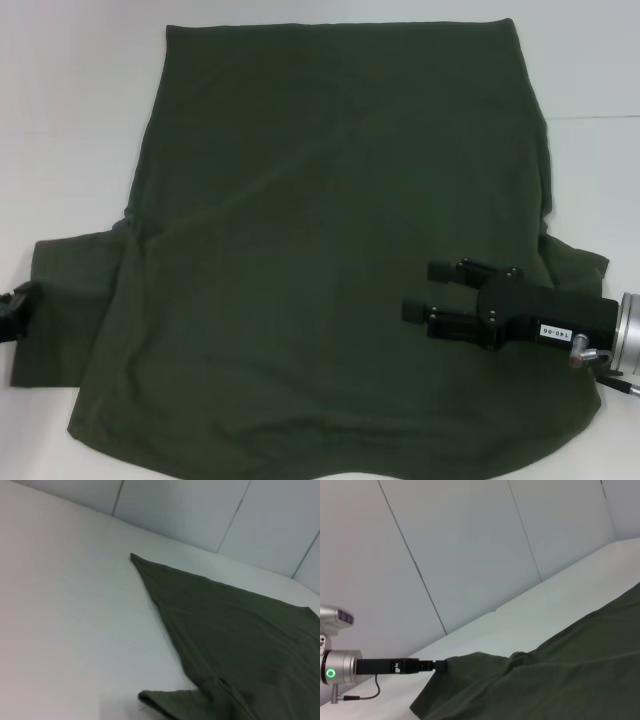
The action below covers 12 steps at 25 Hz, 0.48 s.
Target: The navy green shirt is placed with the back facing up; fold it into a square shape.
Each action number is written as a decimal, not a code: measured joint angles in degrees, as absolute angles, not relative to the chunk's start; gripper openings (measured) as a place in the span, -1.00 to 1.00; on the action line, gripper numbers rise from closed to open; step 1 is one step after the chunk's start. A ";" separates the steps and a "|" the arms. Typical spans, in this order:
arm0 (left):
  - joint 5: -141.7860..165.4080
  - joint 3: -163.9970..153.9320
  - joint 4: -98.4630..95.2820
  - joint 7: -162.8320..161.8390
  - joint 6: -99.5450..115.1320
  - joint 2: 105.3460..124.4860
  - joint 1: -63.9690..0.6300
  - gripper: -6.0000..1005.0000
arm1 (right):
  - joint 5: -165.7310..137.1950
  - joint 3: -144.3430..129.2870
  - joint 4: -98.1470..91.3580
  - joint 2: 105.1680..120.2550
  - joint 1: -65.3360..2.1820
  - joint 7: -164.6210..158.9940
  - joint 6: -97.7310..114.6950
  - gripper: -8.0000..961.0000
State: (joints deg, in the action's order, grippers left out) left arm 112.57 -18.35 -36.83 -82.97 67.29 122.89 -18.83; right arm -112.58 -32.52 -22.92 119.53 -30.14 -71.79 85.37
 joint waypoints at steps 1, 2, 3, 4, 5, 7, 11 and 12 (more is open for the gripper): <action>112.58 -18.39 -36.91 -82.99 67.23 122.78 -18.94 -0.99 | -112.58 -32.52 -22.91 119.54 -30.15 -71.78 85.35 0.84; 112.59 -18.42 -36.99 -83.01 67.09 122.58 -19.13 -0.99 | -112.58 -32.52 -22.90 119.54 -30.15 -71.78 85.32 0.84; 112.60 -18.43 -37.10 -83.02 66.93 122.40 -19.29 -0.99 | -112.58 -32.52 -22.88 119.56 -30.15 -71.79 85.31 0.84; 112.61 -18.40 -37.23 -83.03 66.83 122.26 -19.42 -0.99 | -112.56 -32.52 -22.86 119.58 -30.15 -71.80 85.31 0.84; 112.62 -18.37 -37.36 -83.03 66.78 122.13 -19.57 -0.99 | -112.54 -32.52 -22.85 119.60 -30.16 -71.80 85.31 0.84; 112.64 -18.32 -37.64 -83.03 66.71 121.85 -19.97 -0.99 | -112.49 -32.52 -22.85 119.61 -30.23 -71.80 85.33 0.84; 112.68 -18.58 -38.15 -82.91 66.19 121.26 -21.21 -0.99 | -112.48 -32.52 -22.85 119.62 -30.36 -71.80 85.45 0.84; 112.68 -18.61 -38.19 -82.87 66.03 121.19 -21.48 -0.99 | -112.49 -32.52 -22.85 119.62 -30.38 -71.80 85.49 0.84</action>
State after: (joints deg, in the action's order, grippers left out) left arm 112.68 -18.61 -38.19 -82.87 66.03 121.19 -21.48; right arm -112.49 -32.52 -22.85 119.62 -30.38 -71.81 85.49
